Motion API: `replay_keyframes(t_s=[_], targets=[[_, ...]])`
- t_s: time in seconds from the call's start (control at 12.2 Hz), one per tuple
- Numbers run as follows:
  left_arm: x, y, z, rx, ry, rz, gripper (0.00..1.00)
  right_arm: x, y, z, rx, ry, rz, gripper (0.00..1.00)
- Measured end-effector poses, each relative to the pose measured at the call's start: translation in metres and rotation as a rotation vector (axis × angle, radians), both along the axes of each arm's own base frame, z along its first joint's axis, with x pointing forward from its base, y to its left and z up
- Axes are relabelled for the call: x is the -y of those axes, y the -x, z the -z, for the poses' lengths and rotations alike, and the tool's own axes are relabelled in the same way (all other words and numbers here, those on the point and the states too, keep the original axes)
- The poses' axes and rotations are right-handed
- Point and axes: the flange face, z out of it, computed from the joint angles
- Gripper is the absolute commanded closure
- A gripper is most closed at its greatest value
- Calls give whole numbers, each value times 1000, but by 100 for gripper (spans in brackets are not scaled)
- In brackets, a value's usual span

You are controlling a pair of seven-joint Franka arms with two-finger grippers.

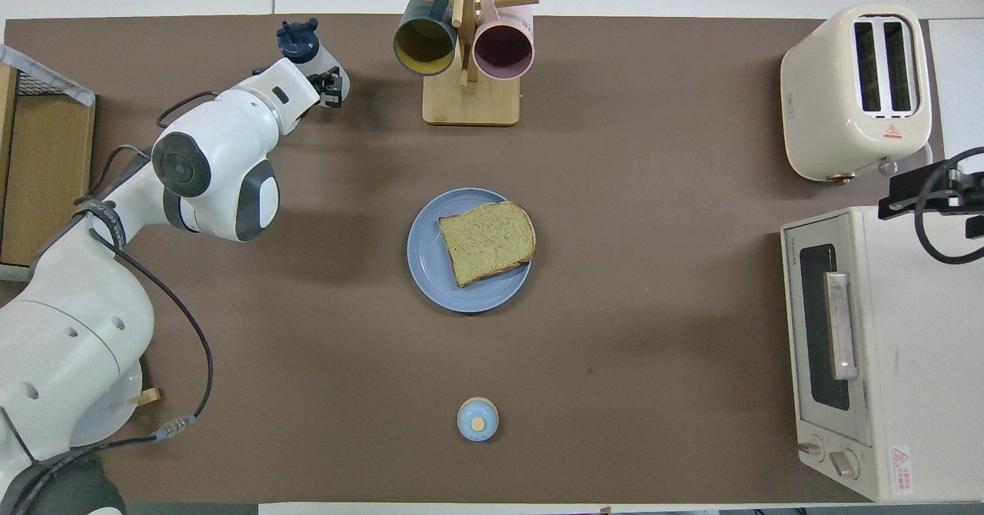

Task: Put bread on plate and add seasoning
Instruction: 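Set the bottle down beside the mug stand and open the left gripper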

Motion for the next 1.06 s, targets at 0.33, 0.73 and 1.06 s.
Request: replay_keyframes(t_s=[0.33, 0.73, 1.06], targets=[[-2, 3, 7, -14, -5, -1, 17, 0, 0, 0, 0, 0, 0, 0], [-15, 12, 21, -37, -9, -14, 12, 0, 0, 0, 0, 0, 0, 0], [-34, 48, 12, -53, -34, -20, 7, 0, 0, 0, 0, 0, 0, 0]])
